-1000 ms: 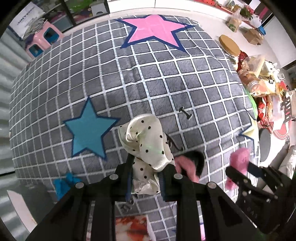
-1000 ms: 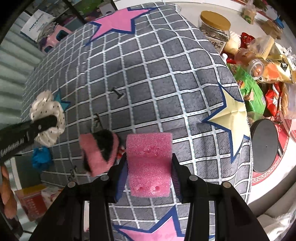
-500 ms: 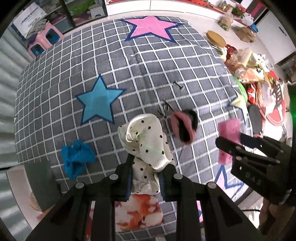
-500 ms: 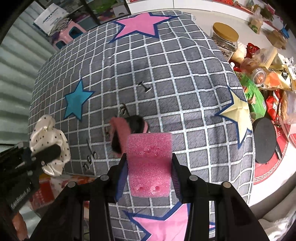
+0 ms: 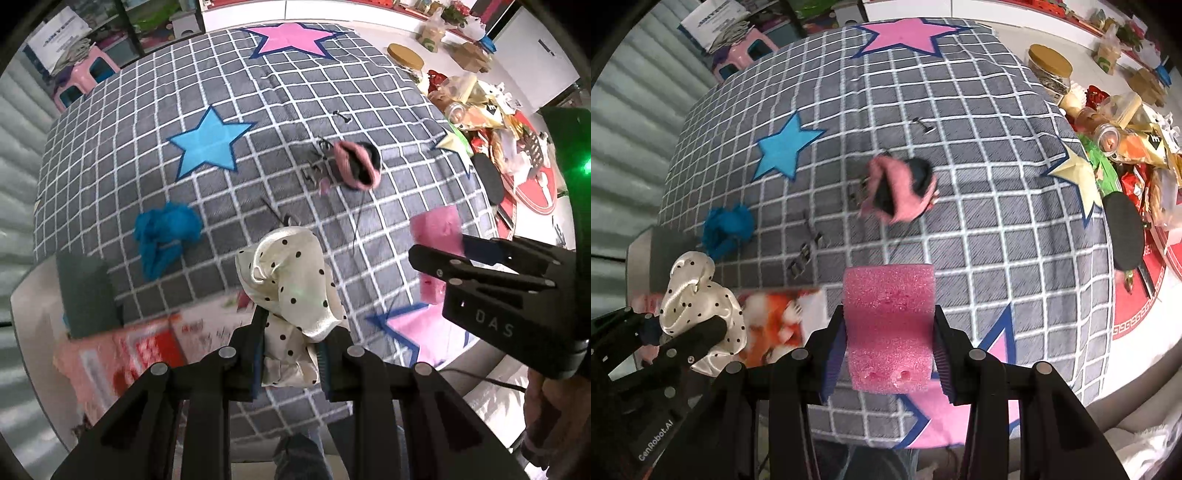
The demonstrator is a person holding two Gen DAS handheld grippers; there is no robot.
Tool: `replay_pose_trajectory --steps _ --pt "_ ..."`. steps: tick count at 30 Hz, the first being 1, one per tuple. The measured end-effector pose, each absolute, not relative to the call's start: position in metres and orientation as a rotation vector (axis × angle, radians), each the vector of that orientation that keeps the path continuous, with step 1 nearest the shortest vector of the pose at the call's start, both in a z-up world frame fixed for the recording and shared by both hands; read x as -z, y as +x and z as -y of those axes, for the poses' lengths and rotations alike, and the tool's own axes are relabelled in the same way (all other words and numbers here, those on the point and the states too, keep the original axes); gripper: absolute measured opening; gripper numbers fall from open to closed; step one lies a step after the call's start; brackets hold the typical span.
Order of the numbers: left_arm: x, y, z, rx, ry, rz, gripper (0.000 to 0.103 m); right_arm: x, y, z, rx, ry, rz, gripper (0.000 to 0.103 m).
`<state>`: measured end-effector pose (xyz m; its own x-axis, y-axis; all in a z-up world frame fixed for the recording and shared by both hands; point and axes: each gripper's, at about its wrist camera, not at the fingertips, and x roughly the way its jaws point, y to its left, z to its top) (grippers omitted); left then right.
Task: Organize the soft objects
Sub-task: 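Carry the polka-dot scrunchie and pink foam block with both tools over the white box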
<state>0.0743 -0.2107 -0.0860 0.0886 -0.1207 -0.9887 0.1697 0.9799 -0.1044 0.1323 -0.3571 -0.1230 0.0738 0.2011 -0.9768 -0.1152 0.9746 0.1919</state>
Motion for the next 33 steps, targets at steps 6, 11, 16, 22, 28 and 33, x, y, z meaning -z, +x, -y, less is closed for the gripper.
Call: replay_pose_trajectory --steps 6,11,16,22,28,33 --pt "0.076 0.035 0.19 0.207 0.021 -1.453 0.026 0.114 0.102 0.334 -0.27 0.047 -1.473 0.044" --pt "0.072 0.005 0.172 0.194 0.01 -1.447 0.026 0.109 0.072 0.309 -0.314 0.01 -1.465 0.044" --pt "0.068 -0.023 0.148 0.162 -0.015 -1.435 0.026 0.104 0.046 0.283 -0.362 -0.025 -1.457 0.044" --pt "0.061 -0.048 0.115 0.102 -0.06 -1.413 0.026 0.1 0.026 0.252 -0.419 -0.064 -1.452 0.044" --pt "0.055 -0.068 0.079 0.024 -0.118 -1.388 0.026 0.093 0.008 0.215 -0.492 -0.12 -1.44 0.044" --pt "0.049 -0.081 0.048 -0.048 -0.165 -1.363 0.026 0.084 -0.002 0.182 -0.561 -0.165 -1.422 0.044"
